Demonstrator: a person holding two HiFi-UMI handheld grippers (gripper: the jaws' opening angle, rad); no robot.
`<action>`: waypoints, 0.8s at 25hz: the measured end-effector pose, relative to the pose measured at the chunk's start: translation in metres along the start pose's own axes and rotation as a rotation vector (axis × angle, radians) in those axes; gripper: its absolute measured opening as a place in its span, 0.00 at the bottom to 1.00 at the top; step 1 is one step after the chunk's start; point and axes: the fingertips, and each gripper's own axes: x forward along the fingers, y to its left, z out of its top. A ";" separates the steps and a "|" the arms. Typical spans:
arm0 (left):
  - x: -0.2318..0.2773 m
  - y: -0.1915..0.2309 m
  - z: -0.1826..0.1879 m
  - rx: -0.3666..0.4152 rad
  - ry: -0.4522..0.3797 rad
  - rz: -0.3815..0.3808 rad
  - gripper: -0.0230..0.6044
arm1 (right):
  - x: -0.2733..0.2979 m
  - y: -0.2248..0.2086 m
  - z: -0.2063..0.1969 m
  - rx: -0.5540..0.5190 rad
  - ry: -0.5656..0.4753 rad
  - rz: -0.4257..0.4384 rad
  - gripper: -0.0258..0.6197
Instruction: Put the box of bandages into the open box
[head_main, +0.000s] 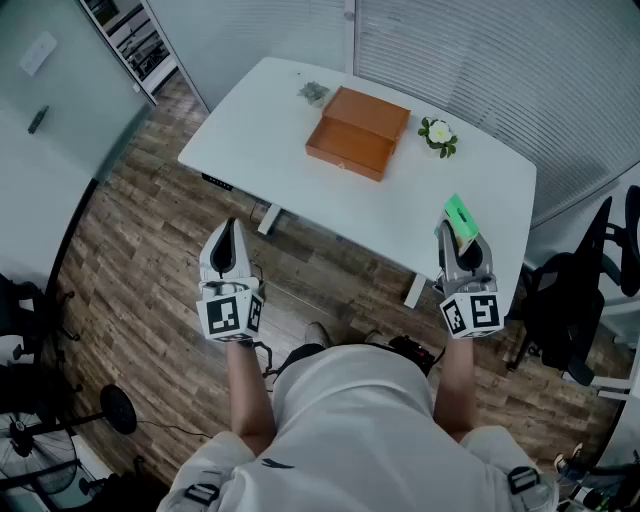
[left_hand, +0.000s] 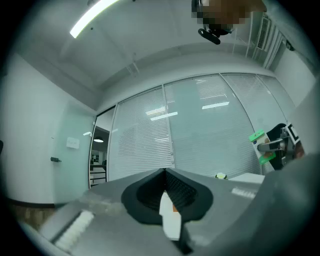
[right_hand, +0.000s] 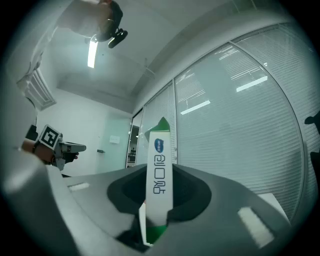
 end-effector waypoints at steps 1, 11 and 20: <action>0.000 0.000 0.000 0.001 0.001 -0.001 0.04 | 0.000 0.000 0.000 0.001 0.001 0.002 0.17; -0.001 0.001 -0.004 -0.003 0.006 -0.001 0.05 | 0.002 0.000 -0.001 0.029 -0.010 0.009 0.18; 0.001 0.006 -0.007 -0.007 0.007 0.006 0.05 | 0.006 0.004 -0.004 0.037 0.000 0.020 0.18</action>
